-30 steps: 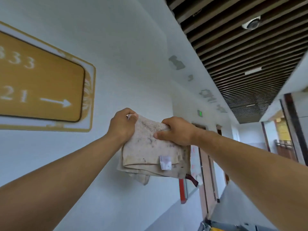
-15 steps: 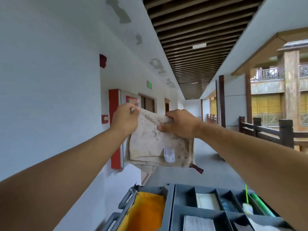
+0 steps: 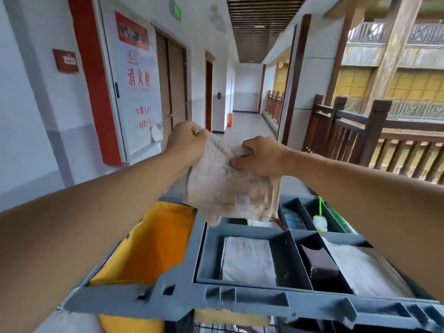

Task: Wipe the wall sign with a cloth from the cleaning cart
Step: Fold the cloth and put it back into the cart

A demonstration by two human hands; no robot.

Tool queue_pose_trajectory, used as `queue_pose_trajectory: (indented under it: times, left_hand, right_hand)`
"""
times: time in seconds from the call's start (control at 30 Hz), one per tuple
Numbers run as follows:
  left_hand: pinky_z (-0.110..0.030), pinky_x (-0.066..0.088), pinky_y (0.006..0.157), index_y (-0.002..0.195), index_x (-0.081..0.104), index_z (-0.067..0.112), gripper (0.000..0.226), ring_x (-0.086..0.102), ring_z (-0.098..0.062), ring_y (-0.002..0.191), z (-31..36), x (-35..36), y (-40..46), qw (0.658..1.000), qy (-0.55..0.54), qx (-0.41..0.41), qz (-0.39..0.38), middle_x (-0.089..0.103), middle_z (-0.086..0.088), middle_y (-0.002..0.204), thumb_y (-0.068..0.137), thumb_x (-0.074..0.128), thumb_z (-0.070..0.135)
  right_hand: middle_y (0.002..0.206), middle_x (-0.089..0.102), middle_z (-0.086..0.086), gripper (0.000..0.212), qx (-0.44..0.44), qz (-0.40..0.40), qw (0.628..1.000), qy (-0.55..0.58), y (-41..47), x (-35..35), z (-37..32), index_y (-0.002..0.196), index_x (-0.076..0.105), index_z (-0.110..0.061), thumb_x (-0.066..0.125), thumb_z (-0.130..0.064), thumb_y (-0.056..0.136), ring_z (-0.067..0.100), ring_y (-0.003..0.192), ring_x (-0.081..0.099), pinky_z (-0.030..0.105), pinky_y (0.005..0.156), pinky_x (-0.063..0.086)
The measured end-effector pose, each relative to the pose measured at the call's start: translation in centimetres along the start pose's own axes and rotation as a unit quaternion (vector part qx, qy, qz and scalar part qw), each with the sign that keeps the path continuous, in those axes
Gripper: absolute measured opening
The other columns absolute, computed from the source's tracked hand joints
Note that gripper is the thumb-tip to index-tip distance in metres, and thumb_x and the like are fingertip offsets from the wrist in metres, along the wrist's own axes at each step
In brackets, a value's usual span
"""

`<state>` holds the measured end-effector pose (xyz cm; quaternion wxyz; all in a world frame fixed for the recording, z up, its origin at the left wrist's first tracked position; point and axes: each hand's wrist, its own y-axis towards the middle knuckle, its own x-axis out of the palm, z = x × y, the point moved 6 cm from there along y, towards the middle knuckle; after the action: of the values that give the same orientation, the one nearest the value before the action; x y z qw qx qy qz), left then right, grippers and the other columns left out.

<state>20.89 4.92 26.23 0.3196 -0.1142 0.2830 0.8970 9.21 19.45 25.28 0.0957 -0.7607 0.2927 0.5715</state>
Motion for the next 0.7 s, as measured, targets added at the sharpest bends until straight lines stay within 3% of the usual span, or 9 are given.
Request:
queue_pose_trajectory:
  times: [0.13,0.23,0.3,0.37,0.43,0.53,0.6,0.63,0.7]
  left_hand:
    - [-0.027,0.035,0.052,0.080,0.059,0.013,0.024,0.045,-0.014,0.061,-6.8,5.0,4.1,0.997,-0.006,-0.069,-0.045,0.050,-0.002,0.070,0.100,0.051,0.022]
    - [-0.023,0.040,0.049,0.088,0.067,0.004,0.029,0.049,-0.013,0.059,-10.3,8.9,7.1,0.992,-0.011,-0.110,-0.059,0.051,-0.005,0.068,0.098,0.057,0.030]
    - [-0.022,0.040,0.048,0.087,0.068,0.007,0.030,0.053,-0.014,0.062,-11.9,11.4,8.2,0.990,-0.022,-0.123,-0.071,0.054,-0.005,0.071,0.094,0.062,0.036]
    - [-0.026,0.044,0.058,0.092,0.069,0.008,0.030,0.057,-0.014,0.070,-12.9,14.8,9.9,0.988,-0.020,-0.109,-0.108,0.063,-0.006,0.082,0.092,0.066,0.038]
    - [-0.025,0.043,0.061,0.093,0.071,0.005,0.032,0.058,-0.014,0.074,-13.4,17.6,10.9,0.985,-0.008,-0.072,-0.157,0.065,-0.005,0.085,0.090,0.069,0.037]
    - [-0.027,0.046,0.068,0.091,0.071,0.008,0.027,0.063,-0.020,0.082,-13.6,21.4,12.3,0.978,0.039,-0.003,-0.203,0.071,-0.005,0.088,0.088,0.072,0.035]
    - [-0.033,0.052,0.080,0.090,0.070,0.010,0.023,0.066,-0.023,0.092,-14.1,23.4,13.5,0.973,0.076,0.032,-0.218,0.072,-0.008,0.092,0.089,0.072,0.032]
    - [-0.036,0.052,0.082,0.090,0.070,0.010,0.021,0.066,-0.024,0.092,-14.4,24.2,14.2,0.970,0.086,0.045,-0.221,0.072,-0.009,0.091,0.089,0.072,0.031]
    - [-0.036,0.049,0.072,0.089,0.067,0.013,0.020,0.065,-0.022,0.082,-15.0,25.2,15.3,0.966,0.103,0.072,-0.224,0.072,-0.010,0.085,0.090,0.071,0.032]
  right_hand:
    - [0.082,0.063,-0.007,0.025,0.018,-0.070,0.997,-0.011,5.0,4.5,4.3,0.077,0.060,-0.030,0.066,-0.051,0.089,0.012,0.077,0.060,0.024,0.057,0.040]
    - [0.083,0.061,-0.011,0.023,0.046,-0.106,0.993,-0.007,8.5,7.2,7.8,0.077,0.058,-0.035,0.067,-0.054,0.085,0.008,0.077,0.058,0.024,0.057,0.039]
    - [0.086,0.066,-0.009,0.024,0.057,-0.142,0.988,0.002,10.0,9.5,10.2,0.081,0.061,-0.034,0.069,-0.057,0.081,0.012,0.080,0.064,0.026,0.059,0.048]
    - [0.088,0.071,-0.001,0.027,0.080,-0.165,0.982,0.046,11.9,11.5,13.4,0.088,0.067,-0.027,0.074,-0.051,0.081,0.016,0.076,0.071,0.026,0.055,0.057]
    - [0.085,0.070,0.004,0.033,0.090,-0.173,0.979,0.067,13.4,13.2,15.8,0.093,0.069,-0.016,0.076,-0.046,0.081,0.016,0.072,0.070,0.022,0.053,0.056]
    - [0.083,0.070,-0.005,0.024,0.074,-0.157,0.982,0.077,16.1,15.1,18.6,0.086,0.070,-0.022,0.079,-0.043,0.077,0.011,0.075,0.064,0.019,0.065,0.052]
    - [0.079,0.068,-0.009,0.015,0.055,-0.153,0.980,0.118,17.9,15.8,19.9,0.080,0.069,-0.026,0.082,-0.033,0.077,0.007,0.073,0.061,0.012,0.060,0.046]
    - [0.078,0.068,-0.008,0.013,0.041,-0.151,0.977,0.147,18.8,16.2,20.4,0.079,0.070,-0.025,0.082,-0.027,0.078,0.007,0.073,0.060,0.011,0.061,0.047]
    - [0.085,0.073,0.002,0.008,0.017,-0.136,0.966,0.218,20.0,16.5,21.1,0.085,0.074,-0.019,0.081,-0.019,0.080,0.009,0.081,0.063,0.020,0.078,0.052]
